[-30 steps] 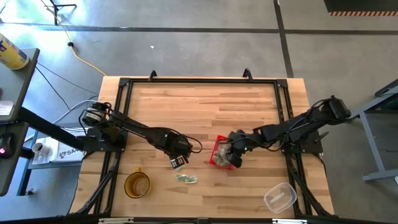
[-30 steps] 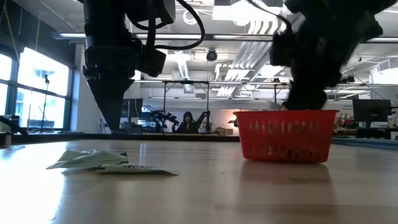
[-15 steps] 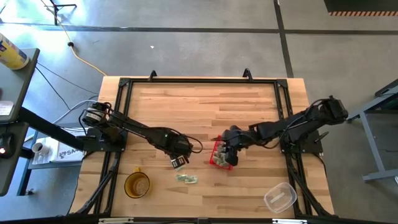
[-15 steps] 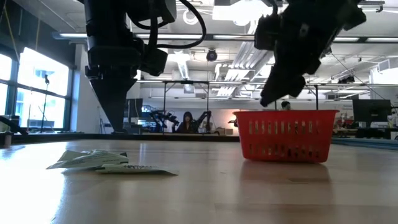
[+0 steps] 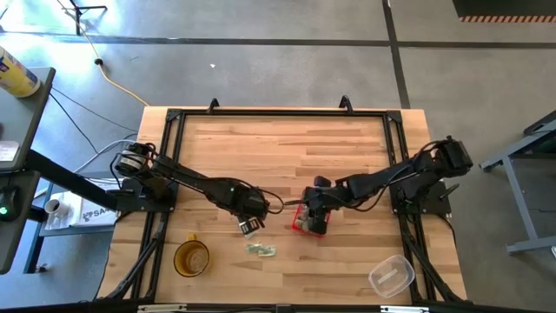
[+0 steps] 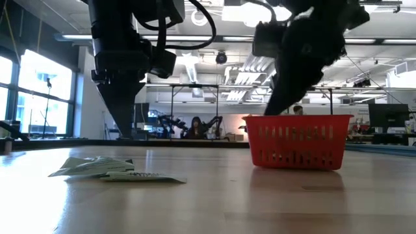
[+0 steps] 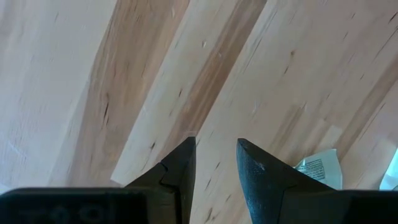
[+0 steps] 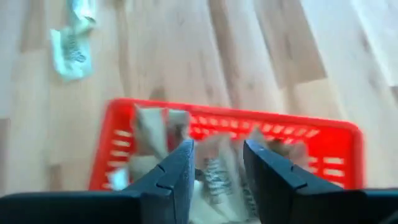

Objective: Pick and place items into bin
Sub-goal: Put the top light green stevia packet into the red bin

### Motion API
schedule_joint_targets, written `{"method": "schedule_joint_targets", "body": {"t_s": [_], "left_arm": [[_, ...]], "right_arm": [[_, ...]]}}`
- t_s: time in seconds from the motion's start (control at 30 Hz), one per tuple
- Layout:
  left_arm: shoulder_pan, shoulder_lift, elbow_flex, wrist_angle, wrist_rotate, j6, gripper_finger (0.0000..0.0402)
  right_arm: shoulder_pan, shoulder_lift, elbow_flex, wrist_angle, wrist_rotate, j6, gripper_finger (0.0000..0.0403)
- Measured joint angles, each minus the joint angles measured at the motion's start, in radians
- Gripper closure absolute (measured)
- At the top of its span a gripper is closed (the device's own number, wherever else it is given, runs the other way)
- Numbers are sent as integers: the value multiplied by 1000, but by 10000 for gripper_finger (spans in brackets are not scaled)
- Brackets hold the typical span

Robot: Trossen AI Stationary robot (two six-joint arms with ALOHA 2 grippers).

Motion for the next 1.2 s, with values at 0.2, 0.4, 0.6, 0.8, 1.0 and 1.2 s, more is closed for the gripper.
{"method": "schedule_joint_targets", "body": {"t_s": [0.2,0.4,0.6,0.8,1.0,1.2], "left_arm": [[0,0,0,3,0,0,252],[0,0,0,34,45,53,252],[0,0,1,102,283,214,252],[-17,0,1,48,243,300,252],[-141,1,1,49,195,665,245],[-197,11,0,102,35,733,181]], "right_arm": [[-2,84,-16,-12,-69,5,274],[-6,33,78,-53,40,-43,274],[3,-41,132,-237,174,-129,274],[92,-137,130,-505,297,-59,274],[239,-236,130,-665,455,50,267],[341,-299,131,-764,565,268,216]]}}
